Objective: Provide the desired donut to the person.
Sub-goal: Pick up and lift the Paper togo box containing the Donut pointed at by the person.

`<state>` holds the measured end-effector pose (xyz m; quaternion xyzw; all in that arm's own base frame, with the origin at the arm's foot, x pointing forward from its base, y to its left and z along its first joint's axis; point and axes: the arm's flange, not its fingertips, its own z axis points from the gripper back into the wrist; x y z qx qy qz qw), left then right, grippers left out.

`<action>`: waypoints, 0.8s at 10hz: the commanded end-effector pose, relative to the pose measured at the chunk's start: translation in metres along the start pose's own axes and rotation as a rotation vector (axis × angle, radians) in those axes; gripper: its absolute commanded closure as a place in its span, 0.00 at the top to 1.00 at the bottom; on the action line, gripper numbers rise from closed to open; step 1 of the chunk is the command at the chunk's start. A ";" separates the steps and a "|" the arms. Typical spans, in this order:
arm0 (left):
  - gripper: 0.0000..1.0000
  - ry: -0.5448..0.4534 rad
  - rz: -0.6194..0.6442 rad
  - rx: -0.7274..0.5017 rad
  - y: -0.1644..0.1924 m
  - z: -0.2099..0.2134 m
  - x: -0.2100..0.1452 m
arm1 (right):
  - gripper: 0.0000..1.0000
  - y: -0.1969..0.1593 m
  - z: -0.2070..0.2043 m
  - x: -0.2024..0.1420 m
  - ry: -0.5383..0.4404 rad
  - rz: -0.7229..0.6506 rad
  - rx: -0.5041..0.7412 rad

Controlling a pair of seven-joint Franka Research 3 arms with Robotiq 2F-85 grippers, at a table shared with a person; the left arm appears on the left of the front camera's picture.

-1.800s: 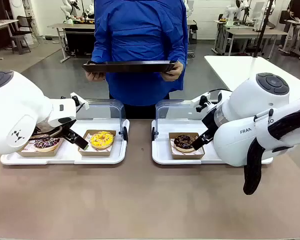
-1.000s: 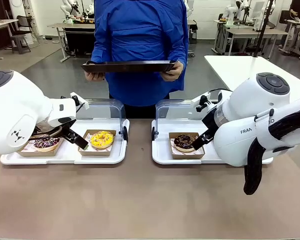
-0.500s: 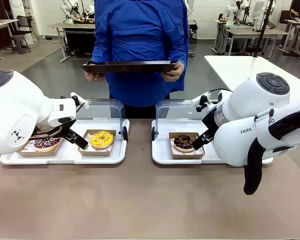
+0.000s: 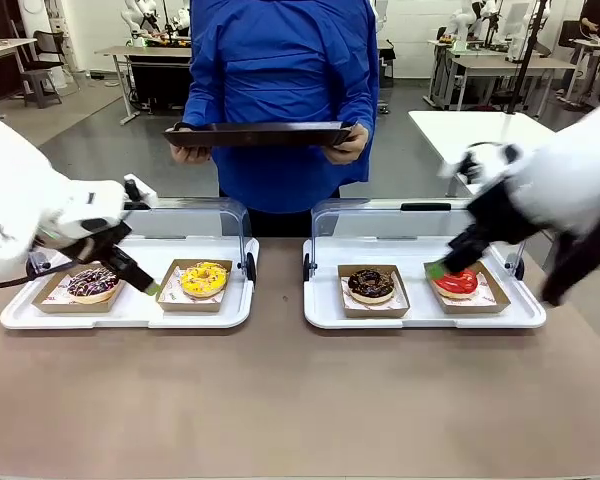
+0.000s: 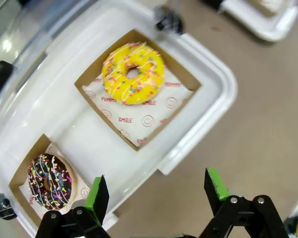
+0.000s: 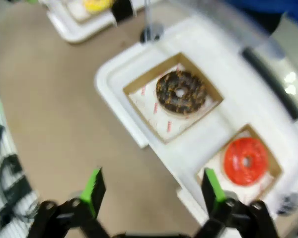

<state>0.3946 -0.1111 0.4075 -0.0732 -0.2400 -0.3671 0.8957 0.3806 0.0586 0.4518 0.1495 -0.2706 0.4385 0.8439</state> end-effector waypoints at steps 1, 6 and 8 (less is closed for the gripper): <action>1.00 -0.026 -0.075 -0.147 -0.003 0.050 -0.094 | 1.00 -0.037 0.040 -0.038 0.024 0.042 0.044; 1.00 -0.160 -0.114 -0.282 -0.001 0.086 -0.174 | 1.00 -0.061 0.071 -0.082 -0.183 0.027 0.110; 1.00 -0.224 -0.101 -0.279 0.011 0.097 -0.187 | 1.00 -0.060 0.078 -0.084 -0.234 0.026 0.100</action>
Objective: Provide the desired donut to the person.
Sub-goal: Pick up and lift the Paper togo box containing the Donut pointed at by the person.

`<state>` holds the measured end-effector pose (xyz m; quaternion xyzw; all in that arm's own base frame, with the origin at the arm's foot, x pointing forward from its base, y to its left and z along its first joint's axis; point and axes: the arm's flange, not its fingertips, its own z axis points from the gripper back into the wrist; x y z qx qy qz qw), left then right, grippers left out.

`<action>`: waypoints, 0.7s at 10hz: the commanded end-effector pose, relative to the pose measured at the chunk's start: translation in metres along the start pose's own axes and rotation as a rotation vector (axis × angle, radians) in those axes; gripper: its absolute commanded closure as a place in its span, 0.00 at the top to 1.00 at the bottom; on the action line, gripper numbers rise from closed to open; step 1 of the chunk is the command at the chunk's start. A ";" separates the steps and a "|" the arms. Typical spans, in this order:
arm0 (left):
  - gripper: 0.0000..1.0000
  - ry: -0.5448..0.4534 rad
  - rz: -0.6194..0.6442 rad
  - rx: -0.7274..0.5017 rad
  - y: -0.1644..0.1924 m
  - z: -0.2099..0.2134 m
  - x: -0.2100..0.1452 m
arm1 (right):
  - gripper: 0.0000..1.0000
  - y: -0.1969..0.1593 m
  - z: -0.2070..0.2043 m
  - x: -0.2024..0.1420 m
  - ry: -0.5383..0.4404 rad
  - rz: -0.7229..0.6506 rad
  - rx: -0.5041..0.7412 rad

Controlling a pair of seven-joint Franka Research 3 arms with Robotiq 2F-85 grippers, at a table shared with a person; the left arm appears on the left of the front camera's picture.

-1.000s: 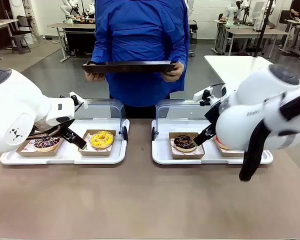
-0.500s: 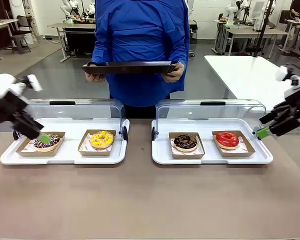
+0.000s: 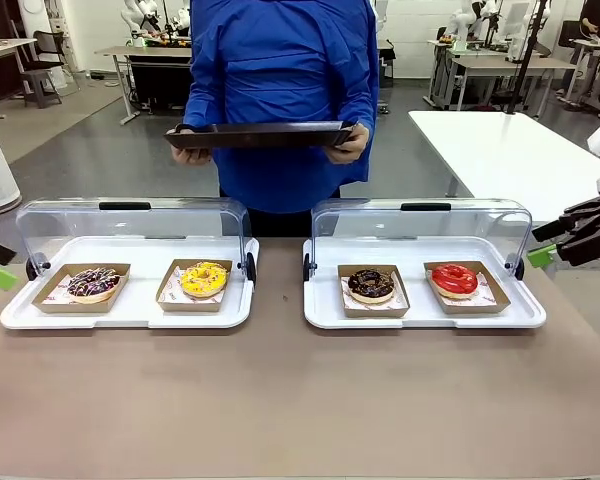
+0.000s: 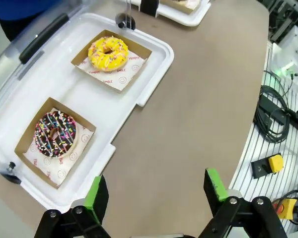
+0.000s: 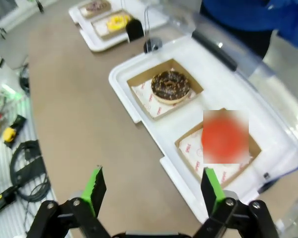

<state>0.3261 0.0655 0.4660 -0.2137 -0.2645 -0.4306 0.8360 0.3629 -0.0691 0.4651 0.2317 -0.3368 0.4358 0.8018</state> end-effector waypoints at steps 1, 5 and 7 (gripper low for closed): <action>1.00 -0.097 -0.008 0.005 -0.066 -0.037 -0.067 | 1.00 -0.002 0.003 0.001 -0.071 0.016 -0.008; 1.00 -0.196 0.018 0.065 -0.067 -0.012 -0.073 | 1.00 0.001 0.023 0.000 -0.182 0.029 -0.010; 1.00 -0.234 0.010 0.068 -0.069 -0.004 -0.075 | 1.00 0.004 0.033 0.000 -0.213 0.033 -0.017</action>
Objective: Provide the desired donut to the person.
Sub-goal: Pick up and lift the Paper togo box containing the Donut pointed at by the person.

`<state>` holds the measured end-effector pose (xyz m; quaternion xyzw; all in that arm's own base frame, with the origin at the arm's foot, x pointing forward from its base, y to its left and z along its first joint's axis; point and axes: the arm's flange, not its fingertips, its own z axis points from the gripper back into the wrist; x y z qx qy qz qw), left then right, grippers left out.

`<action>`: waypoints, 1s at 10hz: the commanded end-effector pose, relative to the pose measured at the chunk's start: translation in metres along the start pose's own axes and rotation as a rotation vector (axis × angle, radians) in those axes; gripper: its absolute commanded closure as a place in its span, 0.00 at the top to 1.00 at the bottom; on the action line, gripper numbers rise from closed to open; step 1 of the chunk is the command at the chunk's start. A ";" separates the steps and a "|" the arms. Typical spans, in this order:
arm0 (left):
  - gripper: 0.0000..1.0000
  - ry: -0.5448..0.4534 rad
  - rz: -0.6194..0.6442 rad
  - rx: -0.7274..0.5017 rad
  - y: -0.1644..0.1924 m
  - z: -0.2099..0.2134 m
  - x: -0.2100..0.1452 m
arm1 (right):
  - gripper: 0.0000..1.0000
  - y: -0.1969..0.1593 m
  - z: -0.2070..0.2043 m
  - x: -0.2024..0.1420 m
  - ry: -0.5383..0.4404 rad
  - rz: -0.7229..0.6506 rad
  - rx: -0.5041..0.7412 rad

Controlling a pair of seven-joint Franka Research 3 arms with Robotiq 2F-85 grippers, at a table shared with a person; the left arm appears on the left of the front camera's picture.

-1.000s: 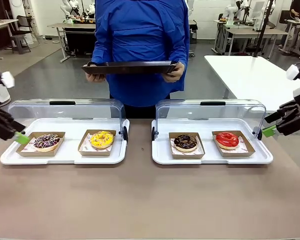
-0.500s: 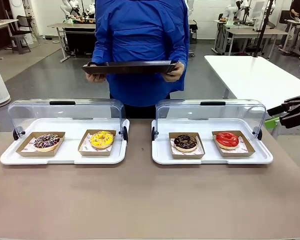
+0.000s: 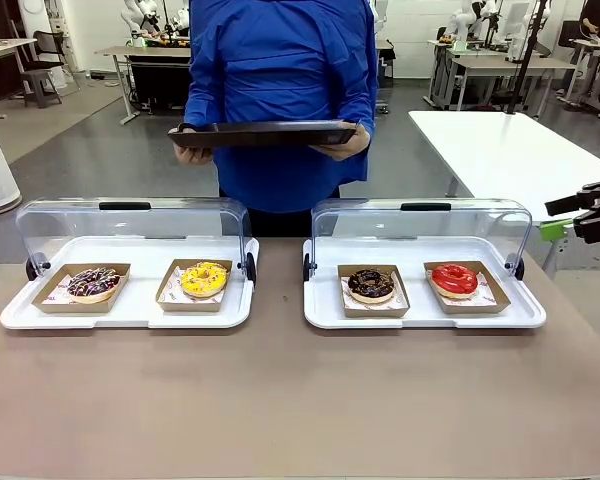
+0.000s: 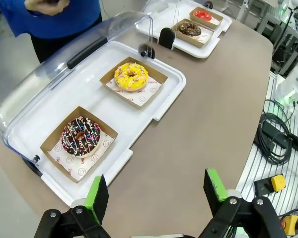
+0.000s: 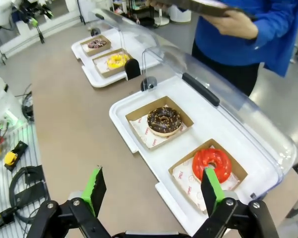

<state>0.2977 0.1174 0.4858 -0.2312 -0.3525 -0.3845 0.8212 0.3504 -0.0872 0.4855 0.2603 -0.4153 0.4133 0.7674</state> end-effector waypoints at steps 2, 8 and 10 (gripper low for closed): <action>1.00 -0.060 -0.030 0.014 -0.073 -0.036 -0.054 | 1.00 0.003 0.006 0.003 -0.028 0.028 0.006; 1.00 -0.110 -0.049 0.029 -0.077 -0.030 -0.051 | 1.00 0.007 0.005 0.009 -0.053 0.054 -0.017; 1.00 -0.068 -0.028 0.026 -0.010 0.026 -0.003 | 1.00 0.008 0.009 0.009 -0.021 0.033 0.002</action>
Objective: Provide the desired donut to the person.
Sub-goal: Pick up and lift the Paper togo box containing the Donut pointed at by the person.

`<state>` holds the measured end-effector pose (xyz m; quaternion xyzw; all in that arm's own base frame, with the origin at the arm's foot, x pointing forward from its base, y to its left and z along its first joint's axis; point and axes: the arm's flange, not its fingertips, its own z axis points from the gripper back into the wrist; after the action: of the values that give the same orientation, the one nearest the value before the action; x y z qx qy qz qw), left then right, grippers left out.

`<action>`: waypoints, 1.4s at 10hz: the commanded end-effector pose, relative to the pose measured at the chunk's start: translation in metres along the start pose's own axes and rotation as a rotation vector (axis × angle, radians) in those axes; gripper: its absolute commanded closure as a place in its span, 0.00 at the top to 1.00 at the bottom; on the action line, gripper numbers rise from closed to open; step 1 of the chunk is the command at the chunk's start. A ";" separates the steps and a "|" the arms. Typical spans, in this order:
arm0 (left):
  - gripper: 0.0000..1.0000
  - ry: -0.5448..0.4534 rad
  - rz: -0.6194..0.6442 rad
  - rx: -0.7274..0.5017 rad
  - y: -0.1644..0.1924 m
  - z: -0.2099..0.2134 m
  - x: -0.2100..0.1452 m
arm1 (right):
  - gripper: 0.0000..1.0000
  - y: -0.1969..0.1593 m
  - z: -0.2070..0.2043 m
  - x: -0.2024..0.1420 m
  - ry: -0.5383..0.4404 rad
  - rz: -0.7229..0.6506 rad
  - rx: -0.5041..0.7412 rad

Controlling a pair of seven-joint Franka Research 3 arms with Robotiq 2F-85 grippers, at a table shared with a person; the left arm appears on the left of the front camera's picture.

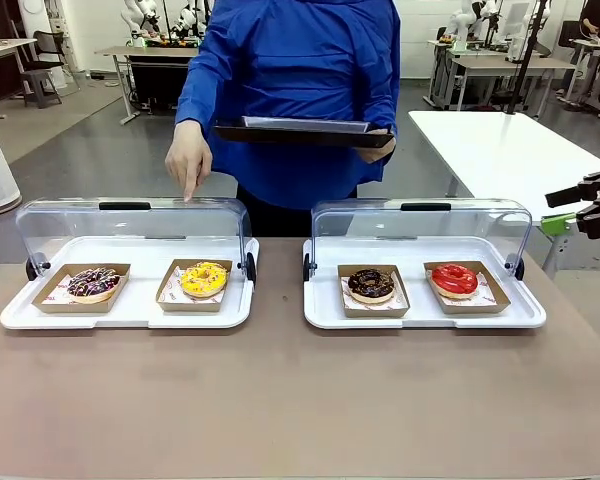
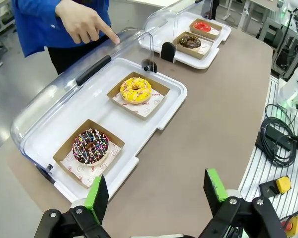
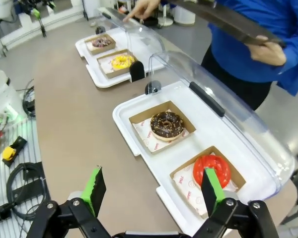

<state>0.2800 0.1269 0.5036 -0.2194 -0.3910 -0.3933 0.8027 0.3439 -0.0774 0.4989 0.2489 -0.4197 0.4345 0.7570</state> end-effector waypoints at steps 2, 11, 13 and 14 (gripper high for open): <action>1.00 -0.004 0.027 -0.007 0.001 0.002 -0.004 | 1.00 -0.003 0.006 -0.004 -0.026 -0.020 -0.001; 1.00 0.004 0.019 0.001 0.001 0.002 -0.005 | 1.00 -0.003 0.006 -0.004 -0.026 -0.020 -0.001; 1.00 0.168 -0.103 -0.036 -0.026 -0.030 0.067 | 1.00 -0.003 0.006 -0.004 -0.026 -0.020 -0.001; 1.00 0.269 -0.172 -0.052 -0.036 -0.054 0.097 | 1.00 -0.003 0.006 -0.004 -0.026 -0.020 -0.001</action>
<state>0.2950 0.0538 0.5318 -0.1802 -0.3323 -0.4611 0.8028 0.3399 -0.0862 0.4995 0.2512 -0.4196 0.4271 0.7605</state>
